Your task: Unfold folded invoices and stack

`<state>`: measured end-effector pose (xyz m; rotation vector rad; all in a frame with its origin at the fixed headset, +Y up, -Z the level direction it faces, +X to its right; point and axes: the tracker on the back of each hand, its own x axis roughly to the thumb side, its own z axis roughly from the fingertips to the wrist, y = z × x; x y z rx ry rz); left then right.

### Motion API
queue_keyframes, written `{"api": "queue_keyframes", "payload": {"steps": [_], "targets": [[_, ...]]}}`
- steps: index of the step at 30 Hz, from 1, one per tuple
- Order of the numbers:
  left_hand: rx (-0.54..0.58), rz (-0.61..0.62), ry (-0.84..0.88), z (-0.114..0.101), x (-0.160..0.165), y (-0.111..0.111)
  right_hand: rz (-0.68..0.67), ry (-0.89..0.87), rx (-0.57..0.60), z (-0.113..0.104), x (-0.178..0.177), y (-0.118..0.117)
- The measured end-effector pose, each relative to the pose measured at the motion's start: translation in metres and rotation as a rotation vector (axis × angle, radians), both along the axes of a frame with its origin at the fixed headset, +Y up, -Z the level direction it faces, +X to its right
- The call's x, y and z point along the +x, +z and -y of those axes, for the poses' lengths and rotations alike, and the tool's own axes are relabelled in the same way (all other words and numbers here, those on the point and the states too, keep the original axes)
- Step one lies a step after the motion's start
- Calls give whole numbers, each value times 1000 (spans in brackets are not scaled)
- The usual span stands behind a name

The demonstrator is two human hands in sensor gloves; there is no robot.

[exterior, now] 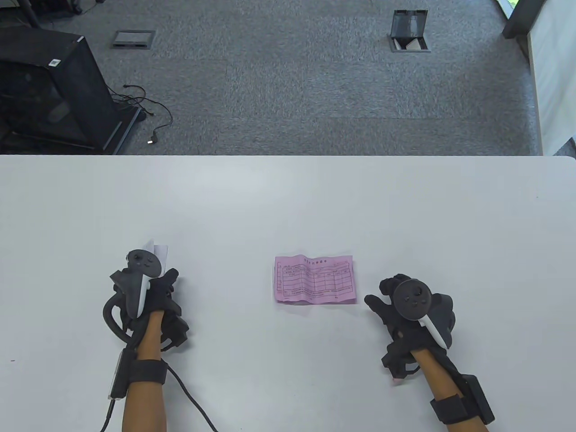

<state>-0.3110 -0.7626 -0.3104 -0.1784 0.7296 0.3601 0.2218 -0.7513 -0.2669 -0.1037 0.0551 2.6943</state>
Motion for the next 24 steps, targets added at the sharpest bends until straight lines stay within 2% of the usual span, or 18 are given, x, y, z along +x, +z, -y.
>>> {"api": "queue_keyframes", "payload": {"steps": [2,6,11,14,19,22,24], "targets": [[-24,-4,52,4,-5,-2,-6,-8,-18,4,1,1],[-29,5,-84,2,-10,-8,-11,-13,-23,5,1,0],[19,-12,-178,-1,-15,-8,-19,-11,-17,6,0,1],[44,6,-203,-6,-14,-3,-25,5,27,4,-2,2],[220,143,-248,-36,13,11,-68,-46,53,-2,-15,6],[363,223,-118,-54,43,26,-131,-109,45,-5,-29,12],[441,329,-3,-61,70,37,-194,-149,31,-8,-40,18]]}}
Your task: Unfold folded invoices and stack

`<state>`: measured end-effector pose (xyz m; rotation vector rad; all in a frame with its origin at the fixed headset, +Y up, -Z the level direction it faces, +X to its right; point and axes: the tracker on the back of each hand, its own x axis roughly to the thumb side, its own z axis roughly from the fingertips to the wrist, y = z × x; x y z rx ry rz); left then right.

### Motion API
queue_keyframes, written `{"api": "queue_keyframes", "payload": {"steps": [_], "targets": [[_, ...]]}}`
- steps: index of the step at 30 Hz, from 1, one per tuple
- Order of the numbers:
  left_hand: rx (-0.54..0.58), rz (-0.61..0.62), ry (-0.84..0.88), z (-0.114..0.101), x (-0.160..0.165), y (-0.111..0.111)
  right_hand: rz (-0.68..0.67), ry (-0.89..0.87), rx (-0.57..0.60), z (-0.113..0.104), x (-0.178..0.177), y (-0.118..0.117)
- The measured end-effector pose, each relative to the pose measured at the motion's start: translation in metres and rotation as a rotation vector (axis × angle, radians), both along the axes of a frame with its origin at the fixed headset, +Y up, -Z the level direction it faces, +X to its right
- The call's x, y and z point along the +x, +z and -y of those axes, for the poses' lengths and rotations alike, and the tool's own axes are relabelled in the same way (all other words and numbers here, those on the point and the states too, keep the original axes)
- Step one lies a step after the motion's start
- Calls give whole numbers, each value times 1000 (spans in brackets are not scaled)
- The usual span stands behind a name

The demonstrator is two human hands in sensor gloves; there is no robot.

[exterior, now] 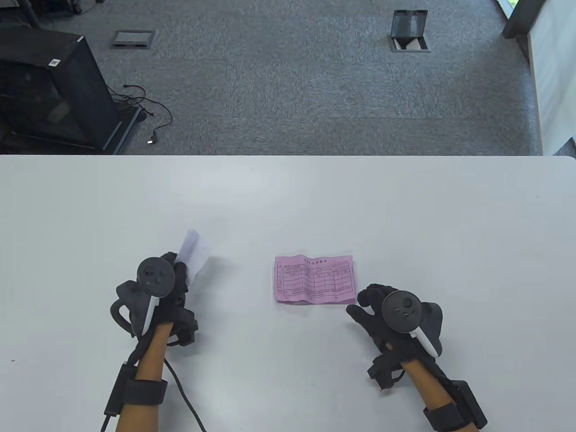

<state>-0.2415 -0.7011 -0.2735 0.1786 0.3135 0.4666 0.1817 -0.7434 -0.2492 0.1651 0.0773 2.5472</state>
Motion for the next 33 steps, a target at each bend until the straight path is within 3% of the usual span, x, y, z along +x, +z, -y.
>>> {"api": "queue_keyframes", "payload": {"steps": [7,12,20,29,33], "targets": [[55,220,249,6,80,36,-70,-171,-34,-8,-21,16],[68,333,360,27,123,48,-87,-348,-135,-4,-29,21],[100,441,295,45,143,59,-36,-387,-117,6,-42,28],[116,506,307,49,151,69,15,-419,-108,14,-41,28],[140,497,203,47,153,71,12,-415,-106,15,-42,29]]}}
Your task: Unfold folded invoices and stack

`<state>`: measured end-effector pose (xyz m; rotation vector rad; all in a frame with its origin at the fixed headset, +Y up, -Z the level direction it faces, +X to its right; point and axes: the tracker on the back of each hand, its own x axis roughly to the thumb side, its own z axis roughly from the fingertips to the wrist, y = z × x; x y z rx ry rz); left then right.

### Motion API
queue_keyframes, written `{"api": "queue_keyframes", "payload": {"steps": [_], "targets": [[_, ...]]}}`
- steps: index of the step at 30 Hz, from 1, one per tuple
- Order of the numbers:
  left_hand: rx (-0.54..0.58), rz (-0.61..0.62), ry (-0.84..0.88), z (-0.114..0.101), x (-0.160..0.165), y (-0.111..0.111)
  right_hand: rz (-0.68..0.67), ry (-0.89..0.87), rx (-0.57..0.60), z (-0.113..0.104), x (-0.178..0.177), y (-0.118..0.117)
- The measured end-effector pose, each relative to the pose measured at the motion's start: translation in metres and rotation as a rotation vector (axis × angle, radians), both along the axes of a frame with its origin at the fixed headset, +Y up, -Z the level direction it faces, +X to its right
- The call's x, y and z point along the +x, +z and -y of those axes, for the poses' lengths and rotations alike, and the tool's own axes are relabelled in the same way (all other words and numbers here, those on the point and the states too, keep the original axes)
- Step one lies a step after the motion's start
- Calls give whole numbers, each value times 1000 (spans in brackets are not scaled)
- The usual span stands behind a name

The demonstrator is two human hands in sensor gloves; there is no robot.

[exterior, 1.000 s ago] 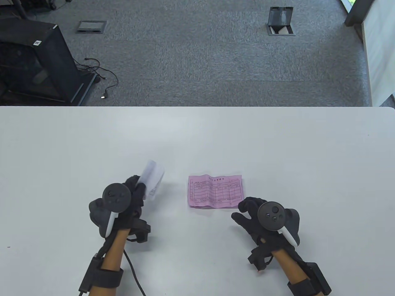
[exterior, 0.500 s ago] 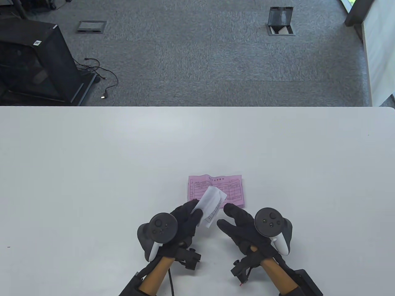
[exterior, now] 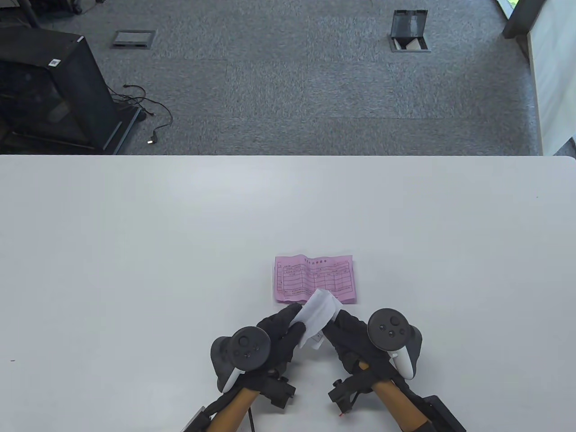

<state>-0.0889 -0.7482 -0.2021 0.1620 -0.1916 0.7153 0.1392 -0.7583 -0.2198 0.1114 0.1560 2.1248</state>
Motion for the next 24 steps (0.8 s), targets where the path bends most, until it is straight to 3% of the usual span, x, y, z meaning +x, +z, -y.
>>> {"api": "queue_keyframes", "payload": {"steps": [5,8,13,21,24], "targets": [[239,-19,-227,-14,3,12,-19,-15,-20,1,-3,1],[277,-5,-274,-15,4,17,-27,-17,-21,1,-4,2],[183,0,-255,-8,0,15,-32,-27,-30,2,-3,2],[-112,81,104,6,-14,7,-30,65,39,1,-1,2],[-160,55,94,7,-15,6,-43,72,46,1,-2,2]]}}
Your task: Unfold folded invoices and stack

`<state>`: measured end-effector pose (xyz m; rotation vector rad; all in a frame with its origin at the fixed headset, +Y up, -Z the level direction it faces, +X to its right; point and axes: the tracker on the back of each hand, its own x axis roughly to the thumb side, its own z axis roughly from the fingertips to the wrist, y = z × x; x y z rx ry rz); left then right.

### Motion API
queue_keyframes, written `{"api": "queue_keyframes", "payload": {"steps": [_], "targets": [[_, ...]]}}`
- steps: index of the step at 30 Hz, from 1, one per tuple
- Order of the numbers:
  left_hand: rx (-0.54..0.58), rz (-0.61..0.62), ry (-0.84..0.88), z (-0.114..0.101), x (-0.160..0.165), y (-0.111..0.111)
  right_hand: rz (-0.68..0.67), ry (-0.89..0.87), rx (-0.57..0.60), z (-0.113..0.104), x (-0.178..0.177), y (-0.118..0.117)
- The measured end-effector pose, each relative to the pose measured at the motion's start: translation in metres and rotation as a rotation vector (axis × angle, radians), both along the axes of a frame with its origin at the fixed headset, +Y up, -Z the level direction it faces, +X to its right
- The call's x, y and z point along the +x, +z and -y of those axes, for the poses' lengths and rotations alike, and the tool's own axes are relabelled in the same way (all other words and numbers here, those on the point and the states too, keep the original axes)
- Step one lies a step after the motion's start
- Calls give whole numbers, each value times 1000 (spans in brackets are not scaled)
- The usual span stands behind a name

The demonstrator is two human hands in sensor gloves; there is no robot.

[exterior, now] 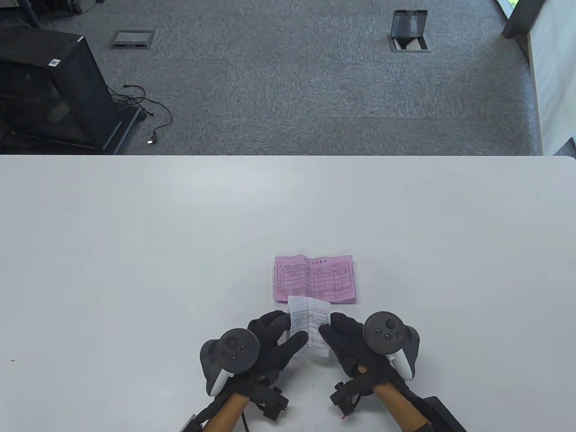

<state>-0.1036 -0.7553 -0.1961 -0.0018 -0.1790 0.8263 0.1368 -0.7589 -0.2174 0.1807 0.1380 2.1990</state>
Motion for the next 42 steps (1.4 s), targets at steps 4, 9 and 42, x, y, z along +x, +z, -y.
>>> {"api": "queue_keyframes", "payload": {"steps": [4,9,42], "targets": [[-42,-58,22,3,-5,-2,4,67,42,-3,3,-1],[-108,-134,88,7,-21,-5,83,188,100,-8,25,-7],[-172,-48,-848,15,26,-8,54,808,37,6,18,-1]]}}
